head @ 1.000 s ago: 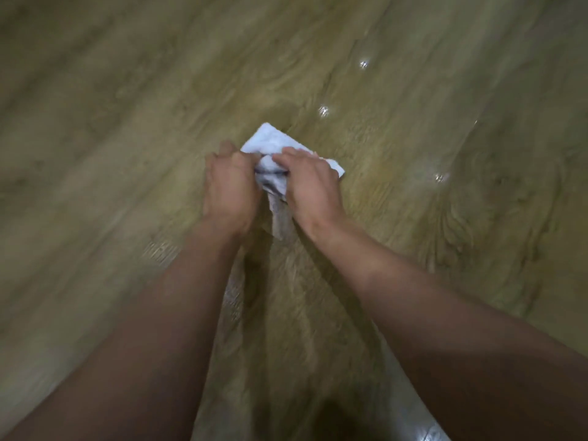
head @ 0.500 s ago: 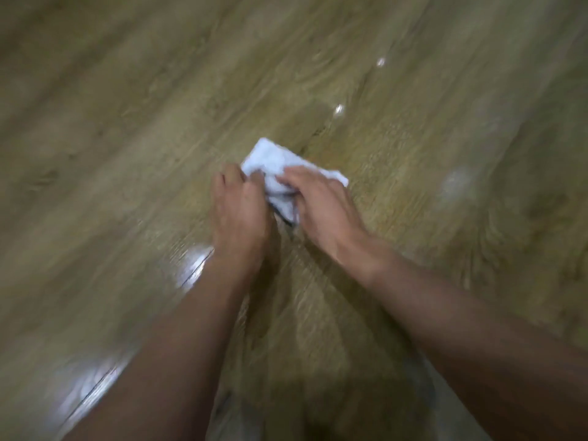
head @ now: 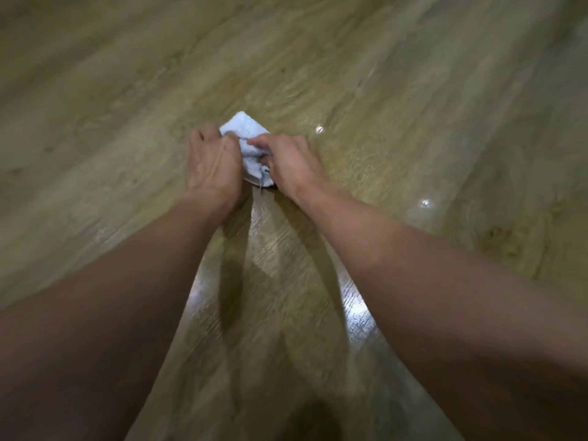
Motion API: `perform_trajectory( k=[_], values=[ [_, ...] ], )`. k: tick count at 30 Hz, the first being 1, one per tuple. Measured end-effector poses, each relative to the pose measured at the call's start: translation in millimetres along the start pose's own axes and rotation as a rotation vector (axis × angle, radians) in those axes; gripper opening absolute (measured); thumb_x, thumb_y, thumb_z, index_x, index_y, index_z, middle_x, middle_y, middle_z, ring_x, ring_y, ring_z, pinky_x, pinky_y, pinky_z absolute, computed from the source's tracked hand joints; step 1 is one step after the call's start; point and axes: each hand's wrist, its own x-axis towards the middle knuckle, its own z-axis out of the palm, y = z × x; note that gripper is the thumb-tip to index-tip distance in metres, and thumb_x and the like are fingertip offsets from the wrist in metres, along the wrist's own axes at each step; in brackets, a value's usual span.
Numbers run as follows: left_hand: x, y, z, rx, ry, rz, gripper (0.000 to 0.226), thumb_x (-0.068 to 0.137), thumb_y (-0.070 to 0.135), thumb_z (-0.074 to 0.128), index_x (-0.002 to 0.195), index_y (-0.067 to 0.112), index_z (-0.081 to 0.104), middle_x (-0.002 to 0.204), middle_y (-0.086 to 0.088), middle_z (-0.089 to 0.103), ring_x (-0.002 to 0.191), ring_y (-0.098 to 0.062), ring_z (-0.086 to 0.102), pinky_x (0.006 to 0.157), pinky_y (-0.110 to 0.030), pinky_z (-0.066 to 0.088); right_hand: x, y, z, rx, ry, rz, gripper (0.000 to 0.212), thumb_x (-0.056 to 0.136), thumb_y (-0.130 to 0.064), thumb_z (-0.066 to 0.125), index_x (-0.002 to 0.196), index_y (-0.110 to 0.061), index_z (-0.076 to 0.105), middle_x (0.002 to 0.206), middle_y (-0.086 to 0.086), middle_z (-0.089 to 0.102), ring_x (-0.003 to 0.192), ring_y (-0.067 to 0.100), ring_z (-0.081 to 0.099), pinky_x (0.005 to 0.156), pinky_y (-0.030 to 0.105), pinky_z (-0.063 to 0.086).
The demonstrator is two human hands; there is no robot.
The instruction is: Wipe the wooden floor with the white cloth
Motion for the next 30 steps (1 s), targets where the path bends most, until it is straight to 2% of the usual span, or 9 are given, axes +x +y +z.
perform_trajectory(
  k=[3, 5, 7, 10, 14, 19, 21, 26, 30],
  values=[
    [7, 22, 0, -0.016, 0.008, -0.001, 0.028, 0.091, 0.007, 0.044, 0.117, 0.002, 0.054, 0.124, -0.024, 0.045, 0.115, -0.042, 0.042, 0.095, -0.047, 0.035, 5, 13, -11, -0.051, 0.039, -0.022, 0.041, 0.088, -0.011, 0.048, 0.123, -0.029, 0.062, 0.115, 0.003, 0.066, 0.107, 0.024, 0.06, 0.085, 0.031, 0.045],
    [-1, 32, 1, -0.046, 0.031, 0.05, 0.029, 0.09, 0.007, 0.044, 0.116, 0.002, 0.055, 0.122, -0.024, 0.048, 0.113, -0.042, 0.043, 0.093, -0.047, 0.038, -5, 22, -14, -0.008, 0.127, 0.035, 0.047, 0.081, -0.011, 0.047, 0.12, -0.031, 0.063, 0.116, 0.005, 0.067, 0.108, 0.026, 0.062, 0.09, 0.033, 0.049],
    [-21, 34, 6, -0.067, 0.067, 0.11, 0.032, 0.089, 0.006, 0.044, 0.119, 0.003, 0.054, 0.119, -0.024, 0.048, 0.107, -0.041, 0.044, 0.086, -0.047, 0.039, -26, 27, -9, 0.024, 0.212, 0.06, 0.049, 0.076, -0.014, 0.044, 0.118, -0.03, 0.065, 0.118, 0.004, 0.068, 0.108, 0.024, 0.062, 0.092, 0.032, 0.049],
    [-41, 32, 7, -0.024, 0.084, 0.169, 0.037, 0.088, 0.009, 0.044, 0.124, 0.005, 0.05, 0.117, -0.021, 0.046, 0.103, -0.038, 0.043, 0.086, -0.047, 0.037, -45, 25, -5, 0.064, 0.196, 0.031, 0.044, 0.079, -0.009, 0.05, 0.118, -0.022, 0.066, 0.125, 0.002, 0.065, 0.116, 0.022, 0.06, 0.099, 0.033, 0.046],
    [-32, 45, -6, 0.044, 0.019, 0.149, 0.033, 0.091, 0.011, 0.041, 0.12, 0.002, 0.051, 0.118, -0.023, 0.047, 0.106, -0.038, 0.045, 0.088, -0.045, 0.035, -41, 17, -17, 0.084, 0.166, 0.064, 0.042, 0.082, -0.004, 0.051, 0.118, -0.019, 0.066, 0.123, 0.002, 0.066, 0.115, 0.024, 0.06, 0.098, 0.036, 0.045],
    [-33, 42, 0, 0.113, 0.038, 0.17, 0.033, 0.089, 0.009, 0.043, 0.119, 0.0, 0.052, 0.115, -0.025, 0.048, 0.103, -0.04, 0.046, 0.088, -0.047, 0.037, -46, 23, -13, 0.108, 0.205, 0.032, 0.045, 0.081, 0.003, 0.05, 0.12, -0.014, 0.066, 0.127, 0.002, 0.064, 0.12, 0.02, 0.056, 0.102, 0.025, 0.038],
    [-30, 43, 3, 0.103, 0.048, 0.146, 0.032, 0.088, 0.009, 0.043, 0.116, 0.0, 0.054, 0.115, -0.025, 0.048, 0.105, -0.041, 0.045, 0.088, -0.048, 0.038, -45, 27, -14, 0.113, 0.18, -0.014, 0.047, 0.081, 0.004, 0.049, 0.122, -0.013, 0.064, 0.131, 0.004, 0.061, 0.122, 0.021, 0.055, 0.105, 0.03, 0.038],
    [-21, 57, -1, 0.075, -0.018, 0.238, 0.031, 0.087, 0.012, 0.048, 0.115, 0.001, 0.055, 0.118, -0.025, 0.047, 0.109, -0.042, 0.044, 0.092, -0.047, 0.037, -53, 39, -24, 0.027, 0.189, 0.054, 0.046, 0.082, -0.006, 0.053, 0.123, -0.025, 0.063, 0.131, -0.001, 0.061, 0.121, 0.022, 0.056, 0.101, 0.035, 0.044],
    [-8, 56, 3, 0.016, 0.009, 0.256, 0.031, 0.088, 0.01, 0.051, 0.117, 0.0, 0.055, 0.119, -0.027, 0.045, 0.106, -0.045, 0.044, 0.085, -0.05, 0.04, -32, 40, -33, 0.099, 0.166, 0.206, 0.035, 0.087, -0.017, 0.05, 0.117, -0.027, 0.066, 0.119, 0.01, 0.065, 0.11, 0.03, 0.059, 0.093, 0.034, 0.047]
  ],
)
